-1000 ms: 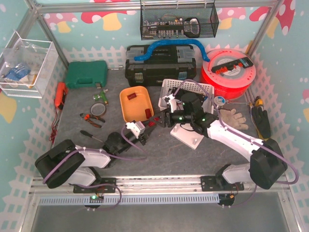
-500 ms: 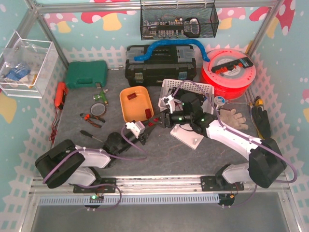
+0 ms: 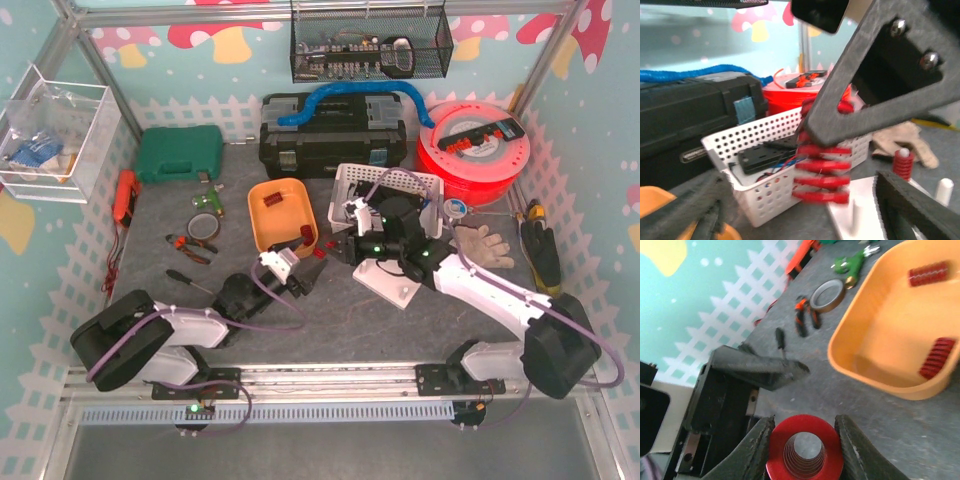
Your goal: Install the large spring
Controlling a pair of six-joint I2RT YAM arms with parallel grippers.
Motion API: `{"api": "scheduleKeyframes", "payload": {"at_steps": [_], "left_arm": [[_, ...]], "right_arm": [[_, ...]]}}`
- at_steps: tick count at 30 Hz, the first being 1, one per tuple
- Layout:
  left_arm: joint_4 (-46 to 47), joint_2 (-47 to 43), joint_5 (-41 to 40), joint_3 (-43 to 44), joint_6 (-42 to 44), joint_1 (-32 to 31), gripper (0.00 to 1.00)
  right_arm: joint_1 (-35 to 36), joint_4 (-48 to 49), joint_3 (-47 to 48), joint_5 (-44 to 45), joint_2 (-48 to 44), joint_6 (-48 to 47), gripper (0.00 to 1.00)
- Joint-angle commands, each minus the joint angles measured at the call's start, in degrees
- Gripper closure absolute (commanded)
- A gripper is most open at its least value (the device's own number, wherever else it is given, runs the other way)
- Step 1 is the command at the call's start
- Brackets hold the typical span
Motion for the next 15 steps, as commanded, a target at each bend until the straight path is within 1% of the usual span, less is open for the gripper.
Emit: {"api": "scheduleKeyframes", "payload": {"at_steps": [1,2,3,6,9,12,15], "left_arm": [[-2.44,-1.27,-3.65,1.33,-0.05,-0.15,0.12],[-2.7,-1.43,-4.11,1.41,-0.34,-0.08,0.03],[-2.93,-1.6,-4.93,1.48,-0.74,-0.06,0.01],[-3.76,-2.02,-8.31,1.66,-2.39,0.15,0.01],[-4.45,-3.11,-10.93,1.6,-4.29,0.45,0.01],[-7.04,-4.86,-13.19,2.27,-5.22,0.72,0.01],[-10.83,-6.21,-13.65,3.35,-5.25,0.73,0.01]], "right_arm": [[0.1,-2.04,-0.69,13.8,-5.55,-1.67,1.0],[0.04,-3.1,-0.86,17.61,-6.78,-2.02,1.0],[0.06,-4.19,-1.18,21.44,-8.03,-2.27,1.0],[0.08,-6.63,-3.14,32.83,-11.37,-3.39,1.0],[-0.05,-9.37,-4.38,42.19,-12.97,-5.27,1.0],[-0.13,-11.54,-4.85,48.23,-12.73,-7.08,1.0],[-0.46,-11.98,-5.24,50.78,-11.5,-7.92,1.0]]}}
